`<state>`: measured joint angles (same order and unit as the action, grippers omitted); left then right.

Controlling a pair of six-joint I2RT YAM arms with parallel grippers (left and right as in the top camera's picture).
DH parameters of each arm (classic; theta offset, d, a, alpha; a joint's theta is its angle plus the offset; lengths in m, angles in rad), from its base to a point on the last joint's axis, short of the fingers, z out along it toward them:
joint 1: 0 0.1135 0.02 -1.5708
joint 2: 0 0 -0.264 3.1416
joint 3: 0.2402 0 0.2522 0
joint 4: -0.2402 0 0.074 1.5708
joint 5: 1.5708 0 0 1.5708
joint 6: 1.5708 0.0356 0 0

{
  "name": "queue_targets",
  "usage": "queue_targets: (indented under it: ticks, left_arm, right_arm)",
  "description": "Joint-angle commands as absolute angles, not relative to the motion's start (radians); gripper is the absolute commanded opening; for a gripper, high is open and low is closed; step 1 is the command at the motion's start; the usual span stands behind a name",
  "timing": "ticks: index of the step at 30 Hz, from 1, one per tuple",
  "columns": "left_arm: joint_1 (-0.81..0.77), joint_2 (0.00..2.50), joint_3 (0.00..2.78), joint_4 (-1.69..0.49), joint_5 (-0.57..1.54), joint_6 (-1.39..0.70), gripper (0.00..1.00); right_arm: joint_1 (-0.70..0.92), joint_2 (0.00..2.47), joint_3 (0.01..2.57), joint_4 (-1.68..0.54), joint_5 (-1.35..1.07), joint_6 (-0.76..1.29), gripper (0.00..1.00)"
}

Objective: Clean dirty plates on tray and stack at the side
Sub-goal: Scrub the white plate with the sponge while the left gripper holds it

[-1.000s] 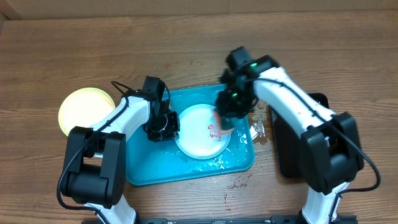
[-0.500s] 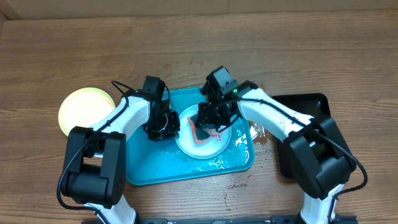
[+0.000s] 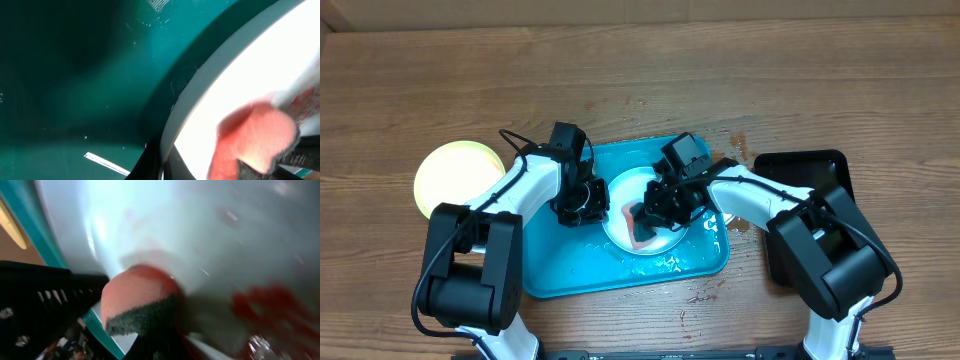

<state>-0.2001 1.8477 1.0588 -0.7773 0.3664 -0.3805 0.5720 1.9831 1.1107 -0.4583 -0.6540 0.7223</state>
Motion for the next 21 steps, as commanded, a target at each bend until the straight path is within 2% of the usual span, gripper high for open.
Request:
queue_targets:
  ticks: [1, 7, 12, 18, 21]
  left_arm:
    - [-0.191, 1.864, 1.044, -0.77, 0.307, -0.358, 0.04]
    - [-0.191, 1.864, 1.044, -0.777, 0.304, -0.355, 0.04]
    - [-0.191, 1.864, 1.044, -0.785, 0.303, -0.343, 0.04]
    - [-0.191, 1.864, 1.044, -0.793, 0.303, -0.336, 0.04]
    - [-0.191, 1.864, 1.044, -0.797, 0.303, -0.334, 0.04]
  right_arm:
    - [0.508, 1.987, 1.114, -0.56, -0.625, 0.728, 0.04]
    - [0.399, 1.986, 1.208, -0.82, -0.356, 0.695, 0.04]
    - [0.385, 1.986, 1.24, -0.873, -0.193, 0.712, 0.04]
    - [0.424, 1.987, 1.24, -0.821, -0.192, 0.731, 0.04]
    - [0.475, 1.987, 1.24, -0.741, -0.292, 0.667, 0.04]
